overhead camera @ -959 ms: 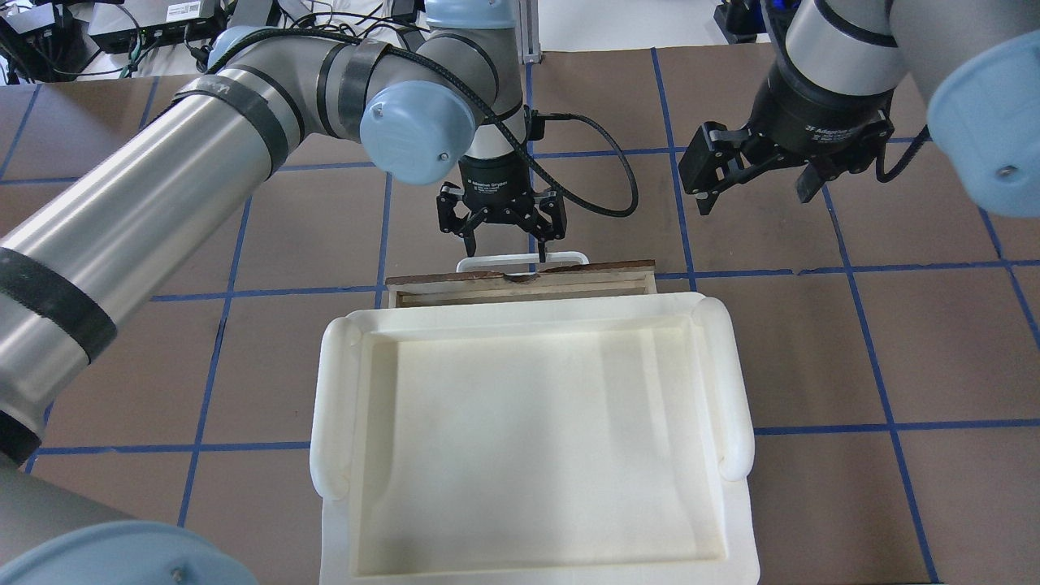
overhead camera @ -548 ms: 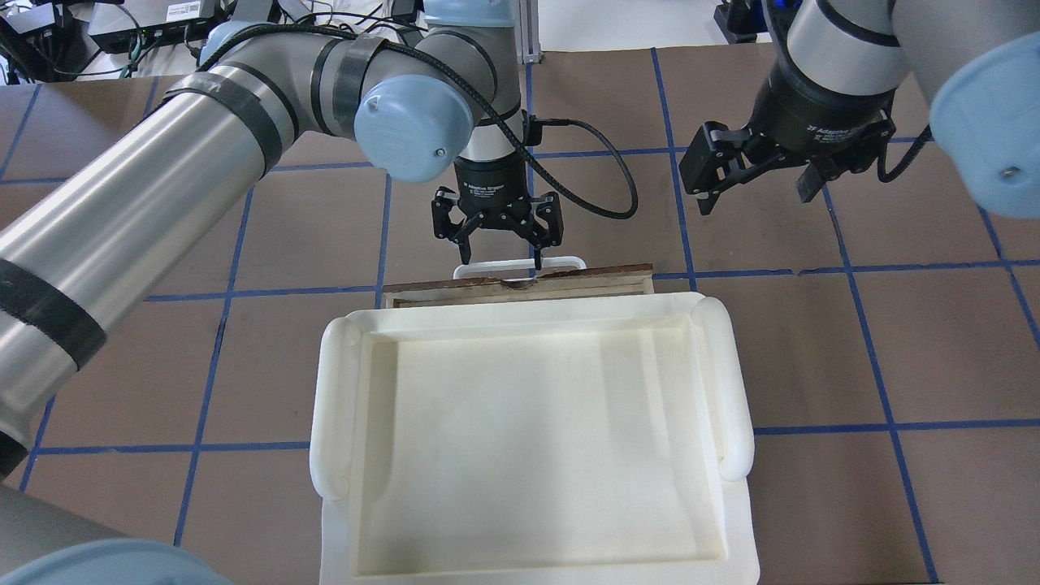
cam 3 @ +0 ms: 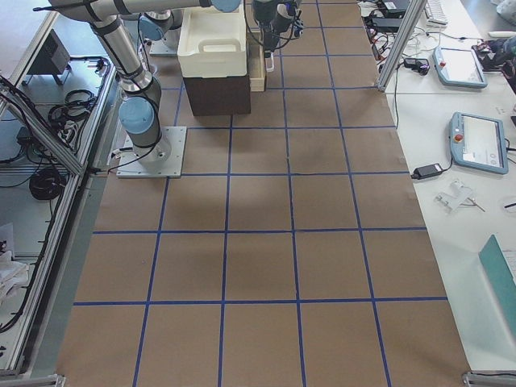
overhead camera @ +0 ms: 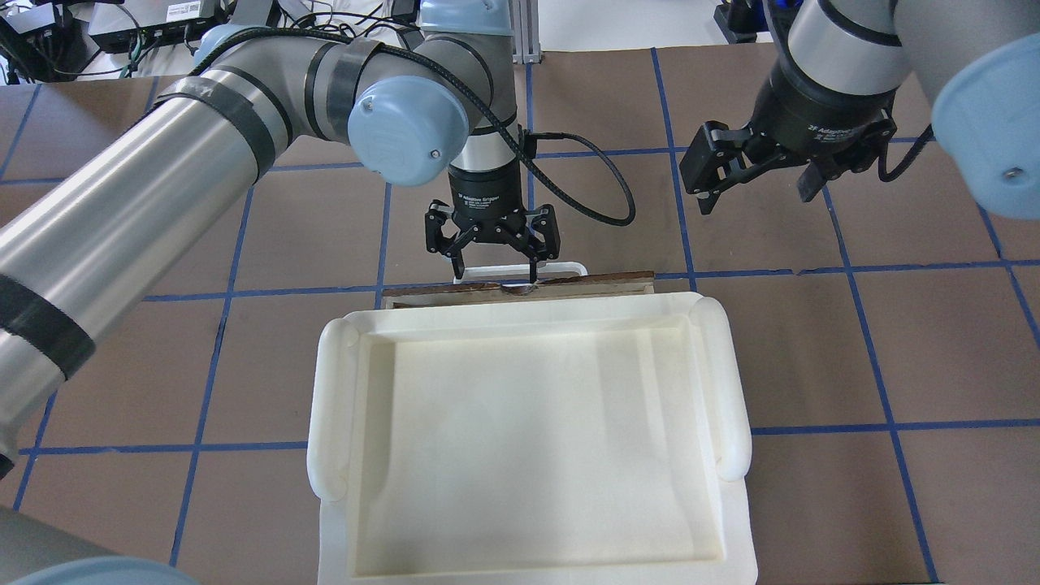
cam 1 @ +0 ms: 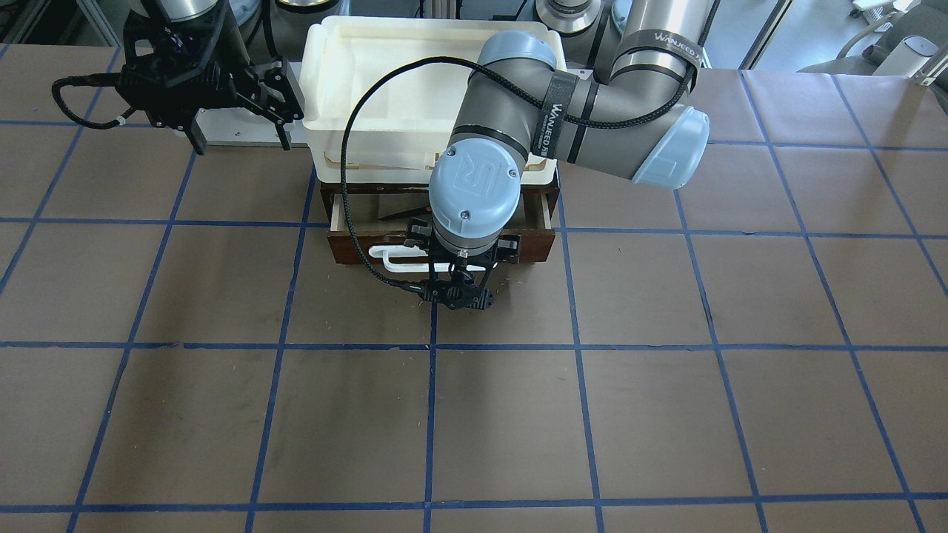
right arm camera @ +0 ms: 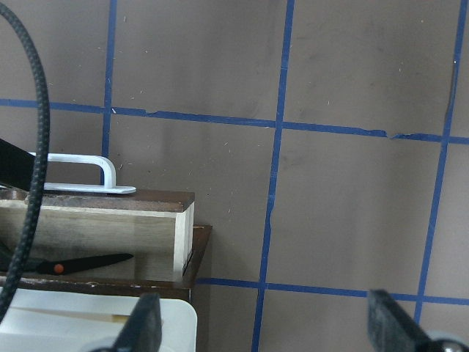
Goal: Put scissors in drawer and close it
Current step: 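Push the drawer front with the left gripper toward the robot's far side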
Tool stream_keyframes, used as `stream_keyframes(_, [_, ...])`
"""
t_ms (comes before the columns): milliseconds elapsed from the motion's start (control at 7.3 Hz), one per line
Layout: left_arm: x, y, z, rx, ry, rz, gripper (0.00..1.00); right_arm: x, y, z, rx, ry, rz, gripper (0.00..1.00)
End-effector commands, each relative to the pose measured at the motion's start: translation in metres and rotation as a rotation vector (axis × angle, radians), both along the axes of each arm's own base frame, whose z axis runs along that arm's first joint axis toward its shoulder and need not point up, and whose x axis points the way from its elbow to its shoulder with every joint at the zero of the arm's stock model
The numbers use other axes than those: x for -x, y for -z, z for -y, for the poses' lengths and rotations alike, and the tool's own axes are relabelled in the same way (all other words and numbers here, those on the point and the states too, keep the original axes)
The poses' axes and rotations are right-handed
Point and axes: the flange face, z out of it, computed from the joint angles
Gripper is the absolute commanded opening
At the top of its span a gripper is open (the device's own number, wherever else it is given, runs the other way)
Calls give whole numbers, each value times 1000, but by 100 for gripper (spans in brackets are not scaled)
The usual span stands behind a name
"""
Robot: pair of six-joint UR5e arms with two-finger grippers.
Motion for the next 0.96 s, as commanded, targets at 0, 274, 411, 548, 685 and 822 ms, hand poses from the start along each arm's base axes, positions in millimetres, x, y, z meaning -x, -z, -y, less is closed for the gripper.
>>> stream_keyframes(0, [0, -1, -2, -1, -9, -1, 100, 0, -3, -3, 7, 0, 0, 100])
stream_keyframes(274, [-1, -4, -5, -10, -9, 2, 100, 0, -4, -3, 10, 1, 2, 100])
stream_keyframes(411, [-3, -5, -9, -36, -9, 11, 100, 0, -4, -3, 9, 1, 0, 100])
stream_keyframes(548, [-3, -4, -10, -45, -9, 15, 100, 0, -3, -3, 7, 0, 0, 100])
stream_keyframes(685, [-4, -4, -13, -60, -9, 20, 100, 0, -4, -3, 9, 0, -2, 100])
stream_keyframes(822, [-4, -3, -13, -66, -9, 22, 100, 0, -3, -3, 7, 0, -2, 100])
